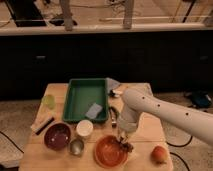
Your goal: Place grapes in red bowl
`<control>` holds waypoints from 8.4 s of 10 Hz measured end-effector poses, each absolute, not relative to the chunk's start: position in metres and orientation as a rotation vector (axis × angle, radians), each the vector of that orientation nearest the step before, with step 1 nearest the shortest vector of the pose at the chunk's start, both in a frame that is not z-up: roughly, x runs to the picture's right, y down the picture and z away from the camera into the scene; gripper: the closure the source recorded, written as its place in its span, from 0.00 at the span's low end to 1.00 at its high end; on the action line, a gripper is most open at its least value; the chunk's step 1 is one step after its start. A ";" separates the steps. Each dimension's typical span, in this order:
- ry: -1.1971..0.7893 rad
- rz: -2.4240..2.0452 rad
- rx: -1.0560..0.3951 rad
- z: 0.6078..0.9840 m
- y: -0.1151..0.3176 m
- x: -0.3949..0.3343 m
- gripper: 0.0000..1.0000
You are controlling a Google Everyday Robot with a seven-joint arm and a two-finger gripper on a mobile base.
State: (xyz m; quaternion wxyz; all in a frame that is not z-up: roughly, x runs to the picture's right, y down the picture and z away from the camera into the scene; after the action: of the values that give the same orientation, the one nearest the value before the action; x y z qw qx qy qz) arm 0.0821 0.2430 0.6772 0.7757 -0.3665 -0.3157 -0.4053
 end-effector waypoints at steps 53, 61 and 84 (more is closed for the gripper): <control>-0.807 -0.965 -0.788 0.679 0.241 0.053 0.93; -0.816 -0.975 -0.785 0.680 0.240 0.049 0.98; -0.831 -1.007 -0.785 0.683 0.238 0.038 0.20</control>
State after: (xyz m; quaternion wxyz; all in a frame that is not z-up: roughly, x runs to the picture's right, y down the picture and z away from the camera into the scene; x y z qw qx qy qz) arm 0.0379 0.2377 0.6831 0.7236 -0.3557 -0.3766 -0.4560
